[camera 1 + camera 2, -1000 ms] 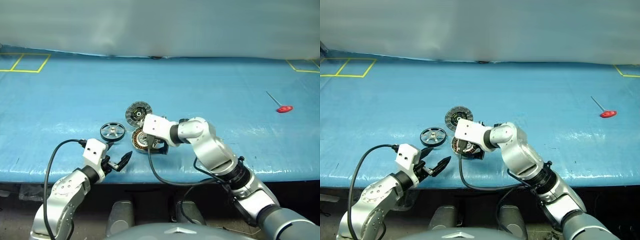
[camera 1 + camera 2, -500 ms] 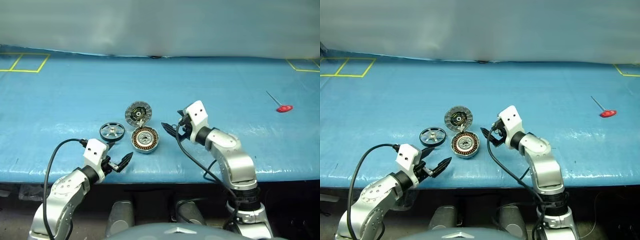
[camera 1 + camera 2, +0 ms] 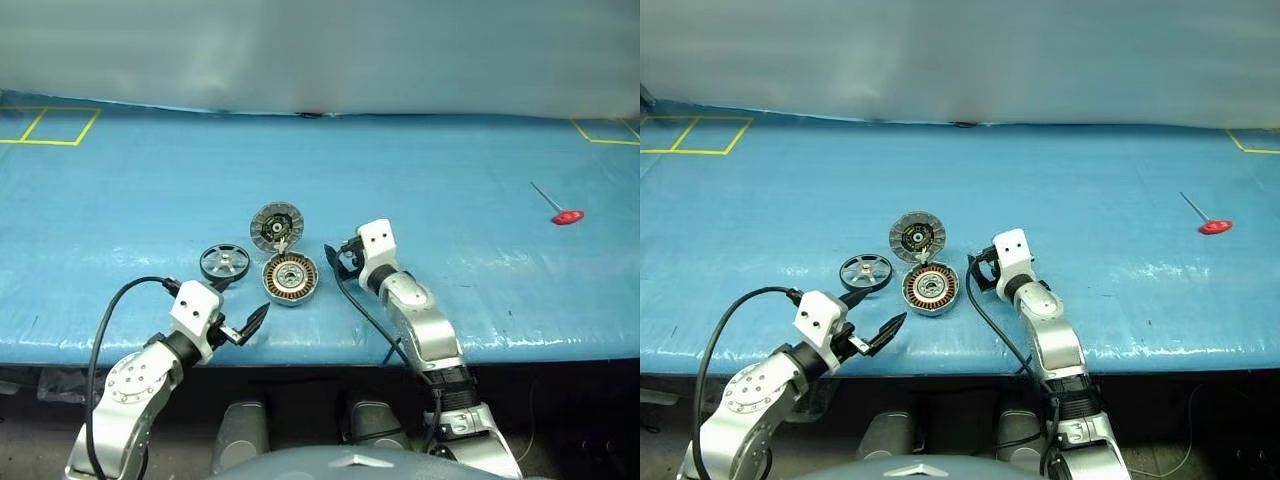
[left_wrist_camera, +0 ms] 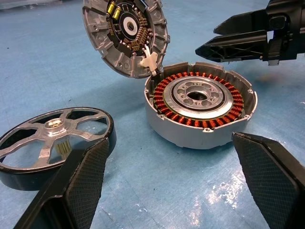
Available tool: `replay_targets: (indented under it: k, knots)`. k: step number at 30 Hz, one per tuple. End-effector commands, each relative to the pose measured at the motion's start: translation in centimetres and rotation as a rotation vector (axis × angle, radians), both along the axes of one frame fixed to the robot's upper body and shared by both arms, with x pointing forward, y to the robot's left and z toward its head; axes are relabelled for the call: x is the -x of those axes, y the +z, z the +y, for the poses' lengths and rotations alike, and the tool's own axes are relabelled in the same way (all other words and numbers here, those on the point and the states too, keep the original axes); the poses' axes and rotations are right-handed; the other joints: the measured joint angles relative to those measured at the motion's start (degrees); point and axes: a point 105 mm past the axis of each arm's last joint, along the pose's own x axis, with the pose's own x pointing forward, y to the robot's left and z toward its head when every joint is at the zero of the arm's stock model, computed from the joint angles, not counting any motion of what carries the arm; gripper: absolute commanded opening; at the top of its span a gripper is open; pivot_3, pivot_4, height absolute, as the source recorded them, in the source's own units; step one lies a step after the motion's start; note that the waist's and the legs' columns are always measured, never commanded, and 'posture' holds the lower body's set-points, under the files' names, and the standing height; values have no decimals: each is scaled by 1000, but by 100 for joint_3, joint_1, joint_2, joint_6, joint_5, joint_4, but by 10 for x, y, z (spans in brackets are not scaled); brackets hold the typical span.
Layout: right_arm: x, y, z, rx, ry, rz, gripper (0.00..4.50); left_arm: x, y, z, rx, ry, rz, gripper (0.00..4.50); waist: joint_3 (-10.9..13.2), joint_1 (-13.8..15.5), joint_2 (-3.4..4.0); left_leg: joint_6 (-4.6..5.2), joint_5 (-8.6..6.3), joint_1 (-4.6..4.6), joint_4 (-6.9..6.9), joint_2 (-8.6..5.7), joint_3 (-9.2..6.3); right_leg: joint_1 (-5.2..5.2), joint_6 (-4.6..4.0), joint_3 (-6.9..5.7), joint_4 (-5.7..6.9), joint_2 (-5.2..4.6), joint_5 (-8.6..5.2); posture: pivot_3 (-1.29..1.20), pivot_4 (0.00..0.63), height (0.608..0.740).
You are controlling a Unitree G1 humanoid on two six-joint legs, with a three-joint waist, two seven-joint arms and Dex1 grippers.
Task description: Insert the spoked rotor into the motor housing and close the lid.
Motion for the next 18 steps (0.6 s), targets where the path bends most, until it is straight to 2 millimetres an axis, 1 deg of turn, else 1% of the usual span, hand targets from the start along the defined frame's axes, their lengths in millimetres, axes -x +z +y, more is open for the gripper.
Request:
replay_targets:
  k: [1, 8, 11, 16, 18]
  knots:
    - [-4, 3, -5, 5, -29, -22, 4429, 0, 6, -1, 11, 3, -37, 4500, 0, -2, 0, 0, 0, -1, 0, 0, 0, 3, 0, 1, 0, 1, 0, 0, 150, 740]
    - [3, -11, -9, 22, -41, 32, 4429, 2, 7, -4, 13, -6, -53, 4500, 0, -8, 0, 2, 1, 2, 2, 1, 2, 7, 1, 6, 5, 4, 1, 0, 150, 740]
    - [10, -18, -8, 43, -31, 56, 3904, 3, 7, -5, 13, -8, -58, 4500, -1, 1, 0, 2, 1, 6, 2, 1, 0, 6, 1, 6, 4, 4, 0, 0, 150, 740]
    - [15, -20, -6, 49, -34, 63, 2307, 3, 7, -6, 15, -11, -59, 4500, -2, -1, -1, 2, 1, 26, 2, 1, 1, 10, 1, 7, 3, 3, 0, 0, 150, 740]
    - [15, -20, -6, 52, -34, 64, 1583, 4, 7, -6, 16, -12, -58, 4500, -1, 0, -1, 2, 1, 38, 2, 1, 0, 22, 1, 7, 3, 3, -1, 0, 150, 740]
